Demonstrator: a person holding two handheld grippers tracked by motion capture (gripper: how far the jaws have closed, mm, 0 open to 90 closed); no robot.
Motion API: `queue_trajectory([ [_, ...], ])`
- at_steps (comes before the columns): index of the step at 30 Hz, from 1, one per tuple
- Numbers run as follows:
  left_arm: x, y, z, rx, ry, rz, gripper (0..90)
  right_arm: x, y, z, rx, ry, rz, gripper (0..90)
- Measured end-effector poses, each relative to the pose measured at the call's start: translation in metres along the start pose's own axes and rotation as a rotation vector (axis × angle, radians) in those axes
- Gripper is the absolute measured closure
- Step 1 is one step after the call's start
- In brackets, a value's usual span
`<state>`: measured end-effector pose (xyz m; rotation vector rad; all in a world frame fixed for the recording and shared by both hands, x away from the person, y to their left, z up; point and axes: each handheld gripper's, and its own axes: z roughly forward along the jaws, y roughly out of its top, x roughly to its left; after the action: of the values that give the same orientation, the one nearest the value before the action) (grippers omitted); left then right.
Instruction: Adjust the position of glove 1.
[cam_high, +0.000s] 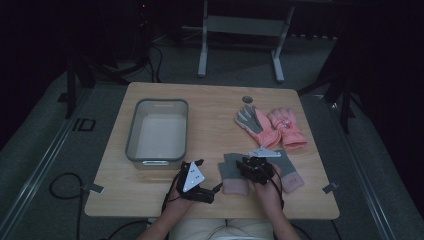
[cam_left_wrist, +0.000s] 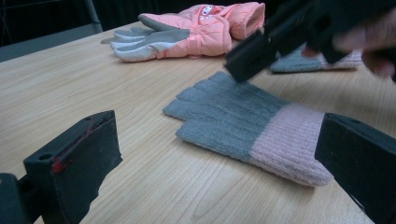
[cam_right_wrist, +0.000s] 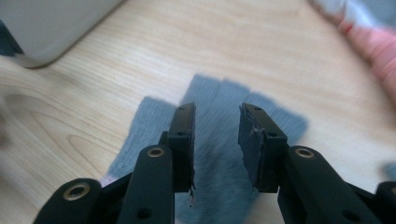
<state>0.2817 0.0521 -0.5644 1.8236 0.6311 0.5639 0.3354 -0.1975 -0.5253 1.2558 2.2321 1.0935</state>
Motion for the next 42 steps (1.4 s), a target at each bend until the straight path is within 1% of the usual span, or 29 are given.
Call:
queue_trajectory([
  [1, 0.0, 0.0, 0.0, -0.001, -0.001, 0.0, 0.0, -0.005, 0.002, -0.003, 0.005, 0.001, -0.02, 64.2],
  [2, 0.0, 0.0, 0.0, -0.001, -0.001, 0.001, 0.0, -0.01, 0.003, -0.006, -0.002, 0.014, -0.044, 64.0],
  [3, 0.0, 0.0, 0.0, -0.001, 0.0, 0.002, 0.0, -0.016, 0.005, -0.01, -0.01, 0.032, -0.058, 63.8],
  [4, 0.0, 0.0, 0.0, -0.001, 0.0, 0.002, 0.0, -0.016, 0.005, -0.01, -0.01, 0.032, -0.058, 63.8],
  [5, 0.0, 0.0, 0.0, -0.001, -0.001, 0.002, 0.0, -0.022, 0.007, -0.012, -0.006, 0.046, -0.06, 63.8],
  [6, 0.0, 0.0, 0.0, -0.001, -0.003, 0.002, 0.0, -0.032, 0.01, -0.016, -0.008, 0.072, -0.068, 64.6],
  [7, 0.0, 0.0, 0.0, -0.001, -0.003, 0.0, 0.0, -0.043, 0.011, -0.021, -0.021, 0.077, -0.092, 65.5],
  [8, 0.0, 0.0, 0.0, -0.001, -0.003, 0.0, 0.0, -0.043, 0.011, -0.021, -0.021, 0.077, -0.092, 65.7],
  [10, 0.0, 0.0, 0.0, -0.002, 0.001, 0.002, 0.0, -0.055, 0.011, -0.026, -0.016, 0.079, -0.113, 67.3],
  [11, 0.0, 0.0, 0.0, -0.001, 0.002, 0.004, 0.0, -0.063, 0.01, -0.029, -0.021, 0.076, -0.134, 68.1],
  [12, -0.001, 0.0, 0.0, -0.001, 0.001, 0.004, 0.0, -0.068, 0.009, -0.031, -0.021, 0.073, -0.149, 68.8],
  [15, 0.0, 0.0, 0.0, -0.001, 0.001, 0.003, 0.0, -0.086, 0.005, -0.037, 0.002, 0.05, -0.2, 69.1],
  [16, 0.0, 0.0, 0.0, -0.001, 0.001, 0.003, 0.0, -0.086, 0.005, -0.037, 0.002, 0.05, -0.2, 69.1],
  [17, 0.0, 0.0, 0.0, -0.002, 0.001, 0.003, 0.0, -0.092, 0.003, -0.04, 0.011, 0.051, -0.222, 69.0],
  [18, -0.001, 0.0, 0.0, -0.002, 0.001, 0.003, 0.0, -0.107, -0.001, -0.045, 0.025, 0.042, -0.233, 69.8],
  [20, -0.001, 0.0, 0.0, -0.003, 0.002, 0.004, 0.0, -0.119, -0.004, -0.05, 0.028, 0.056, -0.213, 69.3],
  [21, -0.001, 0.0, 0.0, -0.003, 0.002, 0.003, 0.0, -0.124, -0.006, -0.051, 0.044, 0.054, -0.215, 68.9],
  [23, 0.0, 0.0, 0.0, -0.004, 0.002, 0.004, 0.0, -0.13, -0.011, -0.053, 0.068, 0.036, -0.241, 67.6],
  [24, 0.0, 0.0, 0.0, -0.004, 0.002, 0.003, 0.0, -0.132, -0.014, -0.053, 0.083, 0.048, -0.241, 66.4],
  [25, -0.001, 0.0, 0.0, -0.004, 0.003, 0.005, 0.0, -0.134, -0.016, -0.053, 0.093, 0.05, -0.248, 64.0],
  [27, -0.001, 0.0, 0.0, -0.005, 0.006, 0.008, 0.0, -0.135, -0.022, -0.05, 0.119, 0.023, -0.252, 60.1],
  [28, -0.001, 0.0, 0.0, -0.004, 0.007, 0.012, 0.0, -0.136, -0.026, -0.048, 0.131, 0.022, -0.252, 60.4],
  [30, -0.002, 0.0, 0.0, -0.004, 0.009, 0.016, 0.0, -0.139, -0.032, -0.046, 0.137, 0.037, -0.235, 61.6],
  [35, -0.002, 0.0, 0.0, -0.005, 0.01, 0.011, 0.0, -0.143, -0.04, -0.038, 0.155, 0.08, -0.253, 62.2],
  [36, -0.002, 0.0, 0.0, -0.005, 0.01, 0.011, 0.0, -0.144, -0.04, -0.036, 0.163, 0.088, -0.248, 63.3],
  [37, -0.002, 0.0, 0.0, -0.005, 0.01, 0.011, 0.0, -0.146, -0.04, -0.036, 0.168, 0.098, -0.23, 65.1],
  [38, -0.002, 0.0, 0.0, -0.005, 0.011, 0.01, 0.0, -0.147, -0.04, -0.036, 0.172, 0.103, -0.222, 67.4],
  [39, -0.001, 0.0, 0.0, -0.004, 0.01, 0.011, 0.0, -0.146, -0.039, -0.035, 0.177, 0.099, -0.211, 70.8],
  [42, -0.001, 0.0, 0.0, -0.003, 0.01, 0.008, 0.0, -0.143, -0.039, -0.036, 0.184, 0.087, -0.2, 79.1],
])
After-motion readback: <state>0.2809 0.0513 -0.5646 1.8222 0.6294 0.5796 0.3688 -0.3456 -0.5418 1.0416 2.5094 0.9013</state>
